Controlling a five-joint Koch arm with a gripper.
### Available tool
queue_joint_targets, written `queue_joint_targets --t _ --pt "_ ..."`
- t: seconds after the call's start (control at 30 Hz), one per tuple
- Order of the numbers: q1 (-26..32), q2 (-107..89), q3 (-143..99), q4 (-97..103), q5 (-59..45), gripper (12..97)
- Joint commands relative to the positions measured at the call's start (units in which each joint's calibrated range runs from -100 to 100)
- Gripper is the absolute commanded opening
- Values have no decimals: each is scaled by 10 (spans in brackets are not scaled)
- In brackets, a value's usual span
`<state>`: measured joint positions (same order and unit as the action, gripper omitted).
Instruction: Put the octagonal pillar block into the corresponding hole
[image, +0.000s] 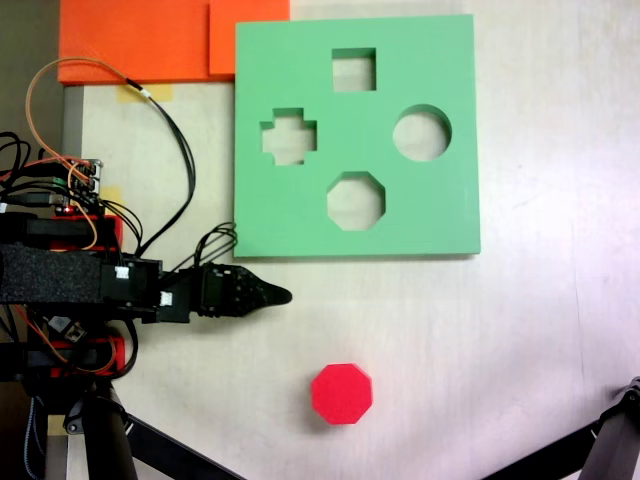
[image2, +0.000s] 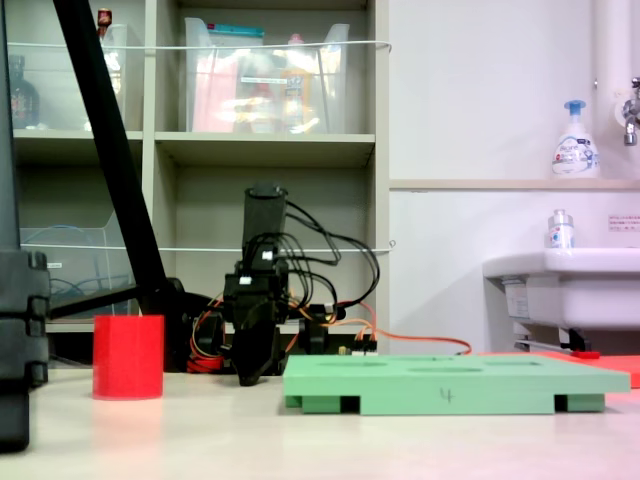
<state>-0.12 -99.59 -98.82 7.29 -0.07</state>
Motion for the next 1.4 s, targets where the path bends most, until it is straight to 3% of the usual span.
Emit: queue_joint_targets --t 0.0,0.53,0.87,0.97,1.13,1.2,1.37 --pt "0 -4 -12 -49 0 497" --pt "-1 -4 -12 -48 4 499" --pt "-28 -4 -12 38 241 458" --pt "-44 -4 9 -69 301 456" --pt "-58 -4 281 -488 402 440" --pt "-63 -4 340 -567 421 399" --pt "-63 -4 448 -695 430 395"
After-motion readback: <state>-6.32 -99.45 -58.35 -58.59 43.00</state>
